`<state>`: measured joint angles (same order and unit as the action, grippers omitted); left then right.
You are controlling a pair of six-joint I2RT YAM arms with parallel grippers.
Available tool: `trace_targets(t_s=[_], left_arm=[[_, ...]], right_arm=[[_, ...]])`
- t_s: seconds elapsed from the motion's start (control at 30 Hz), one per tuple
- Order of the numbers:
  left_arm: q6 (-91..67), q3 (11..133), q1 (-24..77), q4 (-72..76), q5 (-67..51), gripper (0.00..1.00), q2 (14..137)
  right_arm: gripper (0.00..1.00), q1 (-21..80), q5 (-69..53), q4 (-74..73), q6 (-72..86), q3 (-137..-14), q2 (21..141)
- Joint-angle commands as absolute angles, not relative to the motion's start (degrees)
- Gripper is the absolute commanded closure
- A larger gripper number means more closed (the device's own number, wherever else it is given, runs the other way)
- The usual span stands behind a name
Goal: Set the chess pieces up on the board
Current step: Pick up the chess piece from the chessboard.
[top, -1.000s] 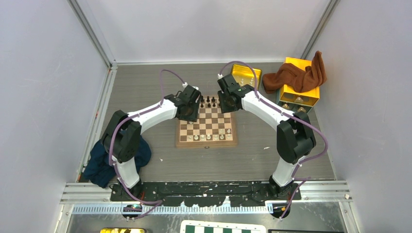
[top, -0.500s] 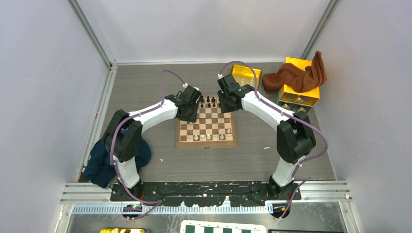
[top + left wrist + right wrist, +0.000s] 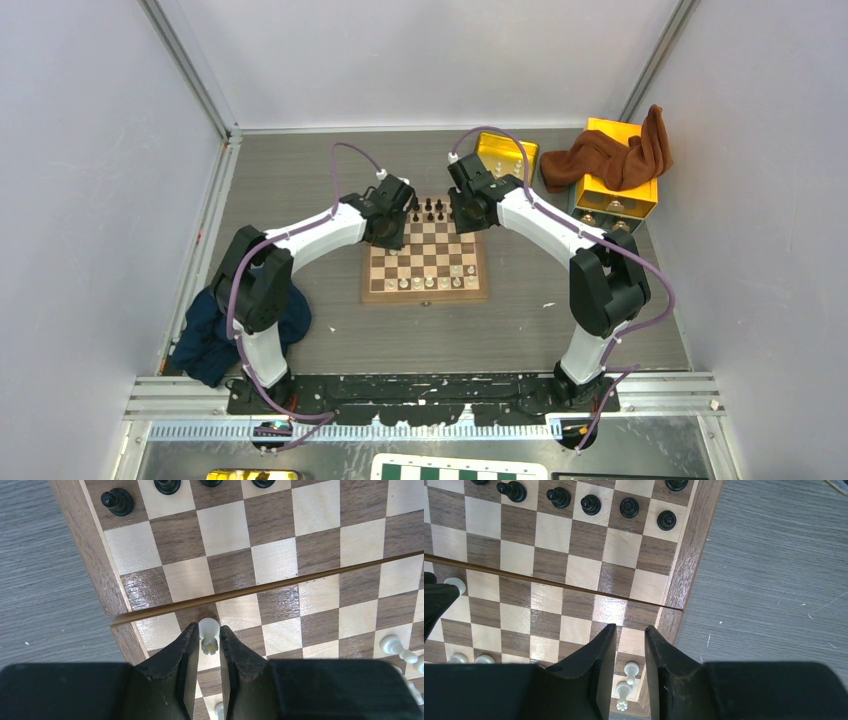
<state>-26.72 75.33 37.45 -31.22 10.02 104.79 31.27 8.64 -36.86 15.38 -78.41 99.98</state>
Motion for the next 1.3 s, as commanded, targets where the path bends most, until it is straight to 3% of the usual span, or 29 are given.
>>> trace_targets(t_s=[0.0, 0.43, 1.27], left_arm=[[-26.4, 78.0, 37.7, -31.3, 10.8, 0.77, 105.3], [-26.3, 77.3, 37.6, -31.5, 11.2, 0.86, 104.7], [-26.5, 75.2, 37.7, -32.9, 13.7, 0.91, 99.3]], right_arm=[[0.67, 31.0, 8.5, -35.2, 15.7, -79.1, 96.9], [0.67, 31.0, 8.5, -35.2, 15.7, -79.2, 97.1], [0.68, 31.0, 7.8, -35.2, 16.1, -78.9, 96.6]])
